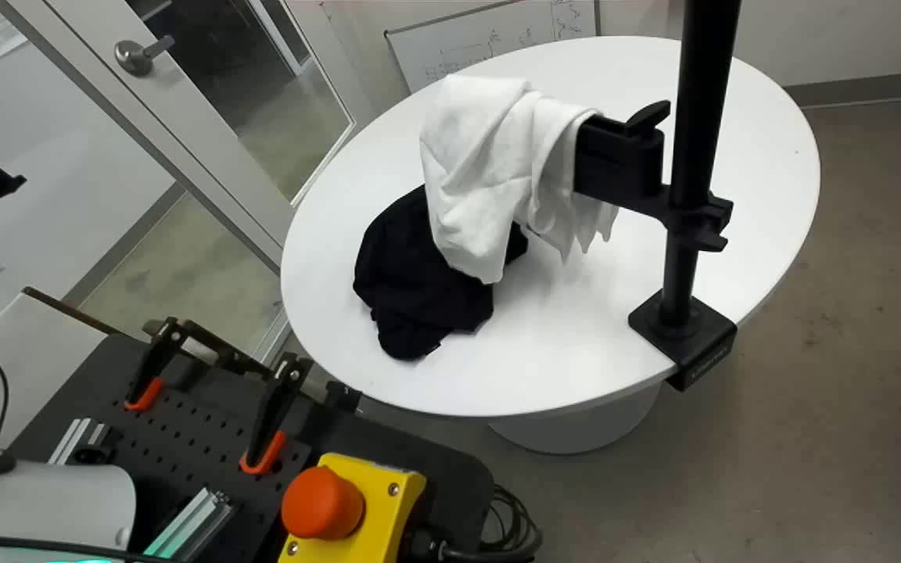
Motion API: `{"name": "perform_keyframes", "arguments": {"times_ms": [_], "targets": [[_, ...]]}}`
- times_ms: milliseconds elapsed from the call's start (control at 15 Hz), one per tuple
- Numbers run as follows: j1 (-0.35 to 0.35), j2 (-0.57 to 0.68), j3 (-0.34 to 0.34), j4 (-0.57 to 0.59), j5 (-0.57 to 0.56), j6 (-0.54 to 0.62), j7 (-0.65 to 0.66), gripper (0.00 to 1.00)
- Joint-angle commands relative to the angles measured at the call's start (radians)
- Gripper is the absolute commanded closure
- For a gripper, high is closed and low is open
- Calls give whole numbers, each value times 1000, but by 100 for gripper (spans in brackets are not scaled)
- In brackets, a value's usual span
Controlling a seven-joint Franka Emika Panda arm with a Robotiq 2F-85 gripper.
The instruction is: Pick up the white cloth from the tripod and place it on the table.
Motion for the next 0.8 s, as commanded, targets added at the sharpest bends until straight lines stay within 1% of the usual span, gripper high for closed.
{"name": "perform_keyframes", "arguments": {"times_ms": [0, 133, 267, 467, 733], "targets": [[15, 0, -11, 3, -8, -5, 8, 0], [15, 0, -11, 3, -8, -5, 8, 0], [12, 25, -22, 22, 9, 14, 27, 0], [-6, 121, -52, 101, 36, 11, 62, 0], [-18, 287, -103, 227, 87, 54, 117, 0]]}}
